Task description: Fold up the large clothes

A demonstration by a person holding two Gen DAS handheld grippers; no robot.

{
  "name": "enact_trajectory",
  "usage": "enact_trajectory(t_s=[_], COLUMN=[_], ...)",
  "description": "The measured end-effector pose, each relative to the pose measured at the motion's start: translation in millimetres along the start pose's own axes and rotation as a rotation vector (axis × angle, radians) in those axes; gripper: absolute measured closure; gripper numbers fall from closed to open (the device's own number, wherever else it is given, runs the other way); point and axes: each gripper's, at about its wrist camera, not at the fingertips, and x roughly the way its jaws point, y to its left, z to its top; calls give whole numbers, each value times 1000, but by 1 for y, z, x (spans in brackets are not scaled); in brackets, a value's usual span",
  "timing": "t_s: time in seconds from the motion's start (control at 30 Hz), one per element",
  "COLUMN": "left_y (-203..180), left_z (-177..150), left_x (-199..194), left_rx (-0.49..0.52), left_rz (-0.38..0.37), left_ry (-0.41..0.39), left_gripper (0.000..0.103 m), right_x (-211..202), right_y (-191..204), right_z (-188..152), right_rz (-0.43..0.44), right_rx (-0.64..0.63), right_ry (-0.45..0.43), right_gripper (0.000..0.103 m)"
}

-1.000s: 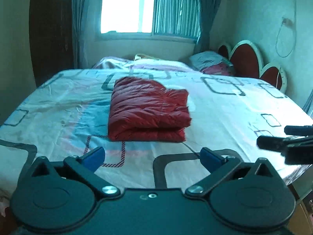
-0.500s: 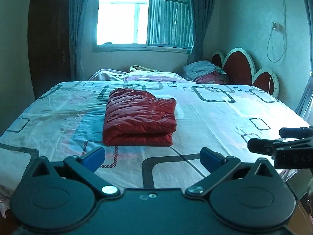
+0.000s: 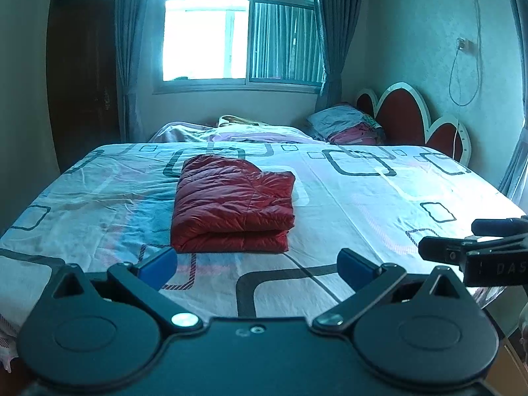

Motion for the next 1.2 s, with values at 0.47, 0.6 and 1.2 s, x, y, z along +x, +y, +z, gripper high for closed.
enact_trajectory(t_s=[0.47, 0.6, 1.2], left_y=[1, 2, 4], left_z=[1, 2, 5], left_x=[-1, 0, 2], left_rx=[-1, 0, 1], left_rz=[3, 5, 10], left_ry=[-5, -6, -12], left_gripper=[0, 0, 0], right_x=[0, -1, -4], right_y=[-4, -5, -12], right_z=[1, 2, 5], right_rz=[6, 5, 20], right_rx=[0, 1, 10], right_ry=[0, -2, 1], right_gripper=[0, 0, 0])
